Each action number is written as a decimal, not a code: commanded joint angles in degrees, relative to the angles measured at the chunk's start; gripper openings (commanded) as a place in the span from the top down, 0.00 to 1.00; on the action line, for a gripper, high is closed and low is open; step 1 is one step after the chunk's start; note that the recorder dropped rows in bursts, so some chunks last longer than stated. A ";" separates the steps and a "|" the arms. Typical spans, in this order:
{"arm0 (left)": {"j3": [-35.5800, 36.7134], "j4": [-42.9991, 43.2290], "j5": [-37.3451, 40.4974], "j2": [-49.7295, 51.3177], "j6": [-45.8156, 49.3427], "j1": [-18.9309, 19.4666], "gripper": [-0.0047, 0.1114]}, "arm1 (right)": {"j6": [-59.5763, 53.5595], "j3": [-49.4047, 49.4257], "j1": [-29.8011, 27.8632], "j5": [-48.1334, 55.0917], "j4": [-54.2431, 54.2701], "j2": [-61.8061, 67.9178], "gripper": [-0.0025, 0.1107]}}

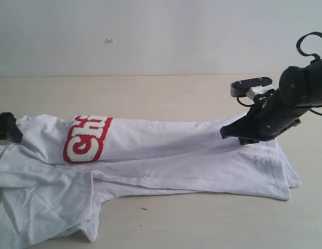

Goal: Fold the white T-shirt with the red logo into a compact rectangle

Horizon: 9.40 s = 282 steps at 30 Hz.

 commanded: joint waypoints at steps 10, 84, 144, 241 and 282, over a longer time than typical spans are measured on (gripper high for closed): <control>-6.58 -6.71 6.61 10.16 0.74 0.18 0.27 | -0.58 -0.09 -0.25 -0.73 -0.29 -0.42 0.78; 22.00 53.51 6.72 -10.81 -31.28 -52.01 0.96 | -0.93 0.02 -0.25 1.24 3.82 -0.42 0.79; 5.06 67.69 -33.05 -6.68 -29.99 -31.10 0.47 | -2.09 0.02 -0.25 1.00 3.62 -0.42 0.79; -1.10 49.79 -17.01 -2.24 -35.80 -25.26 0.96 | -3.49 0.02 -0.25 1.37 5.66 -0.42 0.79; 0.40 7.78 -26.68 -0.80 11.57 -25.13 0.96 | -3.49 0.02 -0.25 2.36 5.79 -0.42 0.79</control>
